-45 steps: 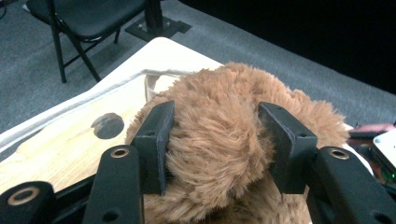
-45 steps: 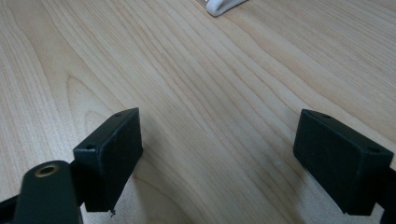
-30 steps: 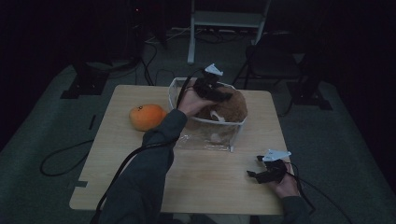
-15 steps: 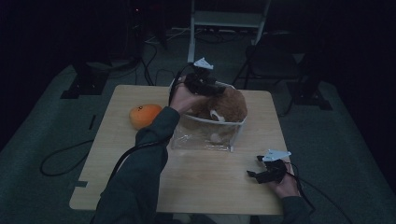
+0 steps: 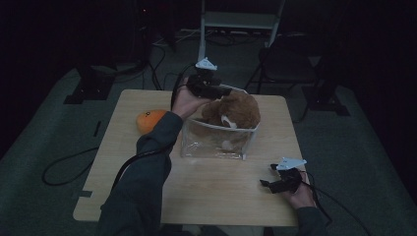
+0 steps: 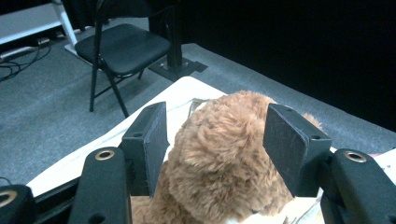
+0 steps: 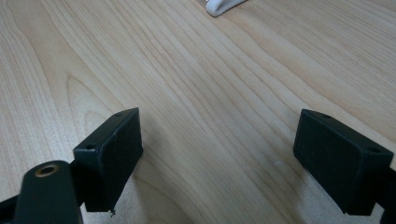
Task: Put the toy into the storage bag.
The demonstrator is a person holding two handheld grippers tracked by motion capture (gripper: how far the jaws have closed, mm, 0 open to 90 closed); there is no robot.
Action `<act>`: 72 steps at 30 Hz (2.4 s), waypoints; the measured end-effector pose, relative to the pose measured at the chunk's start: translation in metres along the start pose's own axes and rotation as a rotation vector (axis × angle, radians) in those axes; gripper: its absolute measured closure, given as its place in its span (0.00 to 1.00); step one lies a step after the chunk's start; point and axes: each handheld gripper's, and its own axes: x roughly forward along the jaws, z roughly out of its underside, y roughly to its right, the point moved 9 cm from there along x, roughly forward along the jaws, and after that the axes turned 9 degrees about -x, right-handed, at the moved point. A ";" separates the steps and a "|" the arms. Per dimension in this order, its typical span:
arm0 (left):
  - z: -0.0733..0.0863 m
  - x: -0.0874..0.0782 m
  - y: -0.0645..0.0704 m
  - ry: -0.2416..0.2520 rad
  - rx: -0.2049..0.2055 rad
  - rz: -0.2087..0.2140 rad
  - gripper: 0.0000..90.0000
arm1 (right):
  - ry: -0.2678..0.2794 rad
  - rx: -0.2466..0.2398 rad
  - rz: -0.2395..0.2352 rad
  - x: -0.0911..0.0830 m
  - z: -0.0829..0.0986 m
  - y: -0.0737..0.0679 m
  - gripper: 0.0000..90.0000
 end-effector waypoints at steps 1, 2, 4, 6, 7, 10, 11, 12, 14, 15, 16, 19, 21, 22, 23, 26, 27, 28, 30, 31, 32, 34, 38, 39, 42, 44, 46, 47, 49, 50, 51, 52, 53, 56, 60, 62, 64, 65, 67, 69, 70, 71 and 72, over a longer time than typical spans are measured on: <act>0.002 -0.004 -0.002 0.005 0.003 -0.008 0.45 | 0.000 0.000 0.000 0.000 0.000 0.000 0.17; 0.003 -0.006 -0.003 0.007 0.001 -0.008 0.45 | 0.000 0.000 0.000 0.000 0.000 0.000 0.17; 0.004 -0.007 -0.004 0.008 -0.001 -0.009 0.45 | 0.000 0.000 0.000 0.000 0.000 0.000 0.17; 0.006 -0.010 -0.008 0.010 -0.009 -0.014 0.45 | 0.000 0.000 0.000 0.000 0.000 0.000 0.17; 0.007 -0.012 -0.010 0.011 -0.012 -0.016 0.45 | 0.000 0.000 0.000 0.000 0.000 0.000 0.17; 0.009 -0.018 -0.012 0.028 -0.020 -0.017 0.45 | 0.000 0.000 0.000 0.000 0.000 0.000 0.17; 0.009 -0.018 -0.012 0.028 -0.020 -0.017 0.45 | 0.000 0.000 0.000 0.000 0.000 0.000 0.17; 0.011 -0.023 -0.014 0.038 -0.028 -0.016 0.45 | 0.000 0.000 0.000 0.000 0.000 0.000 0.17; 0.014 -0.027 -0.017 0.041 -0.031 -0.026 0.45 | 0.000 -0.001 0.000 0.000 0.000 0.000 0.17; 0.015 -0.029 -0.019 0.041 -0.034 -0.028 0.45 | 0.000 -0.001 0.000 0.000 0.000 0.000 0.17; 0.017 -0.030 -0.021 0.043 -0.036 -0.034 0.45 | 0.000 -0.001 0.000 0.000 0.000 0.000 0.17; 0.021 -0.033 -0.025 0.045 -0.050 -0.033 0.45 | 0.000 -0.001 0.000 0.000 0.000 0.000 0.17; 0.023 -0.035 -0.028 0.044 -0.055 -0.038 0.45 | 0.000 -0.001 0.000 0.000 0.000 0.000 0.17; 0.024 -0.035 -0.030 0.043 -0.055 -0.042 0.45 | 0.000 -0.001 0.000 0.000 0.000 0.000 0.17; 0.024 -0.035 -0.030 0.043 -0.055 -0.042 0.45 | 0.000 -0.001 0.000 0.000 0.000 0.000 0.17; 0.028 -0.040 -0.034 0.046 -0.051 -0.053 0.45 | 0.000 -0.001 0.001 0.000 0.000 0.000 0.17; 0.029 -0.041 -0.035 0.047 -0.052 -0.055 0.45 | 0.000 0.000 0.001 0.000 0.000 0.000 0.17; 0.030 -0.043 -0.037 0.049 -0.053 -0.058 0.45 | 0.000 0.000 0.001 0.000 0.000 0.000 0.17; 0.030 -0.045 -0.038 0.052 -0.056 -0.060 0.45 | 0.000 0.000 0.001 0.000 0.000 0.000 0.17; 0.031 -0.048 -0.040 0.055 -0.064 -0.059 0.45 | 0.000 0.001 0.002 0.000 0.000 0.000 0.17; 0.031 -0.049 -0.041 0.058 -0.068 -0.057 0.45 | 0.000 0.001 0.002 0.000 0.000 0.000 0.17; 0.032 -0.052 -0.043 0.059 -0.068 -0.063 0.45 | 0.000 0.001 0.003 0.000 0.000 0.000 0.17; 0.034 -0.057 -0.048 0.057 -0.066 -0.075 0.45 | 0.000 0.002 0.003 0.000 0.000 0.000 0.17; 0.035 -0.059 -0.050 0.058 -0.068 -0.079 0.45 | 0.000 0.002 0.002 0.000 0.000 0.000 0.17; 0.039 -0.062 -0.055 0.060 -0.082 -0.084 0.45 | 0.000 0.001 0.003 0.000 0.000 0.000 0.17; 0.040 -0.064 -0.058 0.063 -0.092 -0.086 0.45 | 0.000 0.000 0.003 0.000 0.000 0.000 0.17; 0.041 -0.066 -0.060 0.060 -0.093 -0.092 0.45 | -0.001 0.002 0.003 0.000 0.000 0.000 0.17; 0.042 -0.067 -0.062 0.060 -0.092 -0.099 0.45 | -0.001 0.002 0.003 0.000 0.000 0.000 0.17; 0.042 -0.068 -0.063 0.062 -0.092 -0.102 0.45 | -0.001 0.002 0.003 0.000 0.000 0.000 0.17; 0.043 -0.070 -0.064 0.065 -0.092 -0.107 0.45 | -0.001 0.002 0.003 0.000 0.000 0.000 0.17; 0.043 -0.071 -0.064 0.067 -0.092 -0.108 0.45 | -0.001 0.002 0.003 0.000 0.000 0.000 0.17; 0.043 -0.072 -0.065 0.067 -0.094 -0.111 0.45 | -0.001 0.002 0.003 0.000 0.000 0.000 0.17; 0.043 -0.072 -0.066 0.067 -0.094 -0.111 0.45 | -0.001 0.002 0.003 0.000 0.000 0.000 0.17; 0.045 -0.074 -0.069 0.065 -0.091 -0.124 0.45 | -0.001 0.002 0.003 0.000 0.000 0.000 0.17; 0.050 -0.077 -0.075 0.060 -0.098 -0.139 0.45 | -0.001 0.003 0.003 0.000 0.000 0.000 0.17; 0.052 -0.079 -0.079 0.063 -0.108 -0.144 0.45 | -0.001 0.002 0.003 0.000 0.000 0.000 0.17; 0.054 -0.081 -0.083 0.066 -0.119 -0.151 0.45 | -0.001 0.002 0.003 0.000 0.000 0.000 0.17; 0.056 -0.081 -0.084 0.066 -0.123 -0.153 0.45 | -0.001 0.002 0.003 0.000 0.000 0.000 0.17; 0.058 -0.083 -0.088 0.066 -0.129 -0.159 0.45 | -0.001 0.002 0.003 0.000 0.000 0.000 0.17; 0.060 -0.083 -0.089 0.066 -0.133 -0.162 0.45 | -0.001 0.002 0.003 0.000 0.000 0.000 0.17; 0.062 -0.085 -0.093 0.067 -0.138 -0.168 0.45 | -0.002 0.002 0.003 0.000 0.000 0.000 0.17; 0.062 -0.085 -0.093 0.067 -0.138 -0.168 0.45 | -0.002 0.002 0.003 0.000 0.000 0.000 0.17; 0.062 -0.085 -0.093 0.067 -0.138 -0.168 0.45 | -0.002 0.003 0.003 0.000 0.000 0.000 0.17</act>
